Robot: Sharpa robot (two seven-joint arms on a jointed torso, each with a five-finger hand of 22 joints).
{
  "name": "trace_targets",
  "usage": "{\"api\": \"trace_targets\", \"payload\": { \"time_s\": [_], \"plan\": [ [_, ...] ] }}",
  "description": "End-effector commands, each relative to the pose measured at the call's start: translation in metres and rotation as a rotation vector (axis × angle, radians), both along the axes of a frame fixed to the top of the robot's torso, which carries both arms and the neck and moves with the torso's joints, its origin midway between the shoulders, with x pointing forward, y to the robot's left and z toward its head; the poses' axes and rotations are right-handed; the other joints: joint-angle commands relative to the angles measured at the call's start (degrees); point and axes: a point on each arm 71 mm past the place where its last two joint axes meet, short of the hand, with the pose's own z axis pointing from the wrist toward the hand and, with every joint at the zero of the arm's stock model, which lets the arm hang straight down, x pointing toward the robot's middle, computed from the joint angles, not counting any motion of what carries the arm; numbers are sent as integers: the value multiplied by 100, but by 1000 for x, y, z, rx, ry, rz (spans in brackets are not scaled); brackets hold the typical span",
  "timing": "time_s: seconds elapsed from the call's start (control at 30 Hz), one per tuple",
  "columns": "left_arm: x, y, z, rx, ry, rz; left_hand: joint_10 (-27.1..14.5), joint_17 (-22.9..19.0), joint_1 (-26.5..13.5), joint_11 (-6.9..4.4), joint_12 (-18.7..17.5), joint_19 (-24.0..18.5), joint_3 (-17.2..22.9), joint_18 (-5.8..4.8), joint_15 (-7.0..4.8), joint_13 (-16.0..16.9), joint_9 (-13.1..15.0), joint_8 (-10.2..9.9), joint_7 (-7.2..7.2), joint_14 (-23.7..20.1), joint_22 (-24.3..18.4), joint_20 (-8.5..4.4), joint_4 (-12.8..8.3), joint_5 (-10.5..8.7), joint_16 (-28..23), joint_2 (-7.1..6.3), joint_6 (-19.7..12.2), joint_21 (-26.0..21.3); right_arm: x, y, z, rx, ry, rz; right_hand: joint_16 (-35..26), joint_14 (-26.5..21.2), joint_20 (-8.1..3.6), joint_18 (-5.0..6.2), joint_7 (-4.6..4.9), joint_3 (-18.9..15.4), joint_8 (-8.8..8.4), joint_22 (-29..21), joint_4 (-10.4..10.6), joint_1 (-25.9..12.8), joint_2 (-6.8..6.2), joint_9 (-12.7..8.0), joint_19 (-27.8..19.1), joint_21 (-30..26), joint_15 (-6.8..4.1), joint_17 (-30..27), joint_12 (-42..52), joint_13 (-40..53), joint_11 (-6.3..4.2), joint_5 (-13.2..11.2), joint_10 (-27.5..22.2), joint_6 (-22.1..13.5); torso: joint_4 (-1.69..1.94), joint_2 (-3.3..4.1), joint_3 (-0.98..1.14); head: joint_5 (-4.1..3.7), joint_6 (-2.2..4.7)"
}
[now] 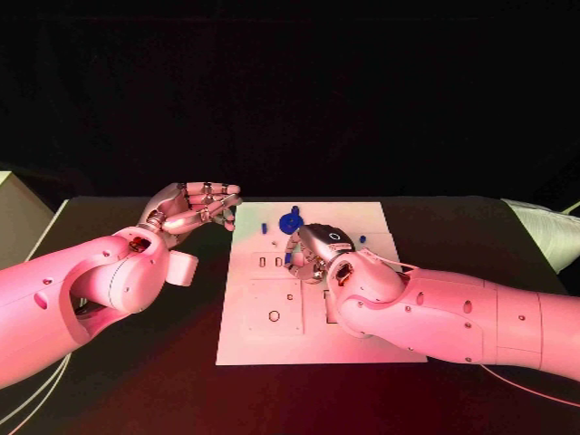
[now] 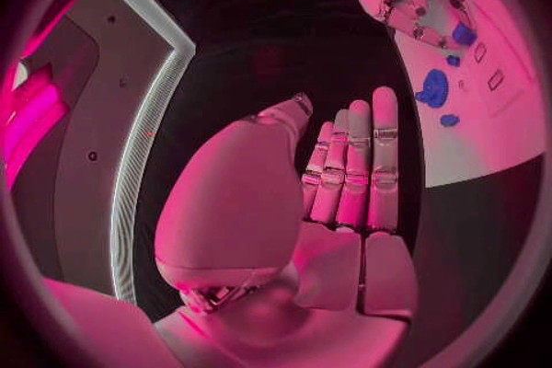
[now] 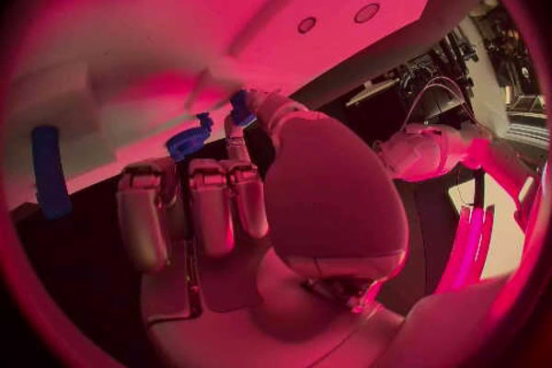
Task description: Assemble the parts on the task board
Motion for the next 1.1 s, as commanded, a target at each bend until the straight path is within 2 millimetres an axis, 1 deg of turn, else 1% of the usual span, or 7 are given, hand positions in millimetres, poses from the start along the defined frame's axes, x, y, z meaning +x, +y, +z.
{"api": "trace_targets", "payload": {
  "time_s": [0.03,0.3,0.53,0.77,1.1],
  "plan": [
    [-1,-2,1,-6,-4,-20,-46,-5,3,-7,19,-37,41,35,-3,4,7,28,-18,-20,5,3,6,-5,24,-64,-18,20,1,0,-1,-29,-11,4,37,607,-2,-93,3,-7,5,1387,-24,-38,-57,-11,540,-24,19,1508,12,1509,-6,-14,607,-49,1,0,1,-2,-2],
    [-1,-2,1,-5,-4,-20,-46,-5,3,-7,19,-37,41,35,-3,4,7,28,-18,-20,5,3,6,-5,24,-64,-18,20,1,1,-2,-32,-15,9,37,607,6,-93,17,-12,-4,1386,-25,-66,-93,-19,539,-25,29,1508,12,1509,6,-31,607,-87,0,2,2,2,-11],
    [-1,-2,1,-5,-4,-21,-46,-5,3,-7,19,-37,41,35,-3,4,7,28,-18,-20,5,3,6,-5,24,-64,-18,20,0,2,-2,-29,-18,18,37,607,19,-92,37,-37,-15,1382,-16,-120,-153,-29,537,-30,45,1508,12,1509,25,-65,607,-134,0,0,-2,0,-17],
    [-1,-1,1,-4,-3,-21,-46,-5,3,-7,19,-37,41,35,-3,4,7,28,-18,-20,5,3,6,-5,24,-64,-18,20,-1,3,-2,-26,-14,28,37,607,31,-92,52,-72,-26,1382,-7,-163,-208,-40,537,-30,58,1508,12,1509,39,-104,607,-174,-1,0,0,-2,-24],
    [-1,-1,1,-4,-3,-21,-46,-5,3,-7,19,-37,41,35,-3,4,7,28,-18,-20,5,3,6,-5,24,-64,-18,20,-2,5,-2,-21,-12,39,37,607,45,-92,73,-111,-52,1381,5,-193,-248,-59,537,-31,73,1508,12,1509,57,-146,607,-238,2,-1,1,-1,-27]
  ]
}}
